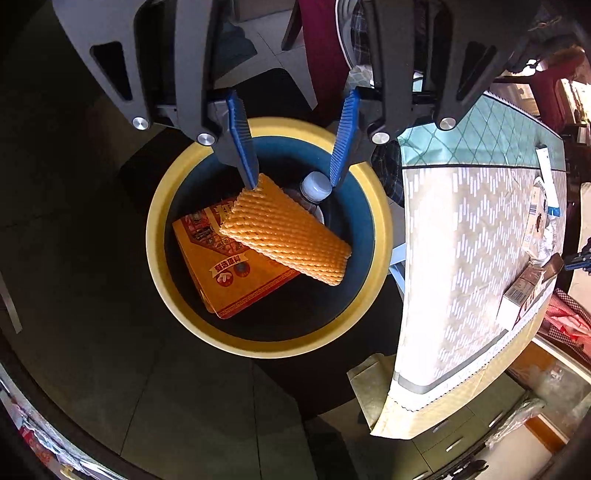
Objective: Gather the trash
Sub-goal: 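Carry the foam sleeve over the bin and open the right tool, then carry the brown plastic tray over the bin and open the left tool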
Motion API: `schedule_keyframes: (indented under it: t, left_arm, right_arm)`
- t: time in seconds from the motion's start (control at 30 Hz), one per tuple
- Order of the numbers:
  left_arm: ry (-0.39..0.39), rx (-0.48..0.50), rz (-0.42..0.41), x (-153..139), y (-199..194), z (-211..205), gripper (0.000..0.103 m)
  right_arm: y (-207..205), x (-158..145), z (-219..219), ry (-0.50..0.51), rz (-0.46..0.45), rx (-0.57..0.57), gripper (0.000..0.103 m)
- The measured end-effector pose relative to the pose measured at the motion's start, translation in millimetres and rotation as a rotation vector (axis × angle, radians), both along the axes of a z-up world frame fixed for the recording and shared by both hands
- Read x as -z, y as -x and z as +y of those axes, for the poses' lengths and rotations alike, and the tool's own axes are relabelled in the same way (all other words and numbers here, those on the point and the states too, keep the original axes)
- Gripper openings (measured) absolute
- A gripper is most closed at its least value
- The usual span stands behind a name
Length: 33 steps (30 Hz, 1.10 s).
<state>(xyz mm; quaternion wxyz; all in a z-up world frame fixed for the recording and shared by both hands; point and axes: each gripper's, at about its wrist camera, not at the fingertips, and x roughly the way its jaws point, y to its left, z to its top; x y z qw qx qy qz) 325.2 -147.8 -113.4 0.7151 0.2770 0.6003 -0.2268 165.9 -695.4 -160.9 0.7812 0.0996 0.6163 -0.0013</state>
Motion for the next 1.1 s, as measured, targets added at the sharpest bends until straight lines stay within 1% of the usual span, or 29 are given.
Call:
schedule_keyframes:
  t: [0.13, 0.2, 0.23, 0.27, 0.33, 0.4, 0.43, 0.47, 0.6, 0.7, 0.77, 0.83, 0.93, 1.03, 1.1]
  left_arm:
    - [-0.003, 0.011, 0.008, 9, -9, 2, 0.016]
    - [0.014, 0.021, 0.028, 11, -11, 3, 0.017]
    - [0.020, 0.026, 0.040, 13, -11, 3, 0.021]
    - [0.010, 0.035, 0.026, 14, -12, 4, 0.026]
    - [0.008, 0.043, 0.030, 18, -12, 5, 0.027]
    - [0.018, 0.029, 0.038, 20, -14, 7, 0.023]
    - [0.020, 0.022, 0.036, 21, -15, 7, 0.012]
    - [0.019, 0.018, 0.027, 21, -15, 8, 0.004]
    - [0.045, 0.010, -0.013, 12, -15, 13, 0.004]
    - [0.062, 0.008, -0.061, -8, -11, 14, 0.004]
    - [0.069, 0.018, -0.098, -25, -4, 7, 0.004]
    - [0.083, 0.059, -0.119, -41, 10, -8, 0.004]
    - [0.107, 0.147, -0.140, -62, 37, -47, 0.004]
    - [0.150, 0.273, -0.120, -72, 68, -105, 0.004]
    - [0.166, 0.355, -0.089, -69, 85, -146, 0.004]
  right_arm:
    - [7, -6, 7, 0.002, -0.005, -0.017, 0.042]
    - [5, -6, 15, 0.006, -0.001, -0.031, 0.042]
    - [4, -7, 18, 0.007, 0.000, -0.040, 0.042]
    - [4, -7, 20, 0.009, 0.001, -0.046, 0.042]
    - [3, -10, 23, 0.009, -0.001, -0.056, 0.042]
    - [1, -10, 26, 0.008, -0.004, -0.063, 0.042]
    - [1, -11, 27, 0.009, -0.005, -0.066, 0.042]
    - [0, -11, 29, 0.010, -0.007, -0.070, 0.042]
    - [4, -15, 31, 0.008, -0.011, -0.081, 0.042]
    - [10, -22, 27, 0.002, -0.035, -0.074, 0.042]
    - [16, -28, 22, -0.007, -0.057, -0.062, 0.042]
    - [23, -31, 17, -0.008, -0.072, -0.048, 0.042]
    - [36, -35, 5, -0.011, -0.095, -0.018, 0.043]
    - [51, -37, -8, -0.006, -0.116, 0.021, 0.043]
    - [62, -37, -17, -0.005, -0.128, 0.044, 0.044]
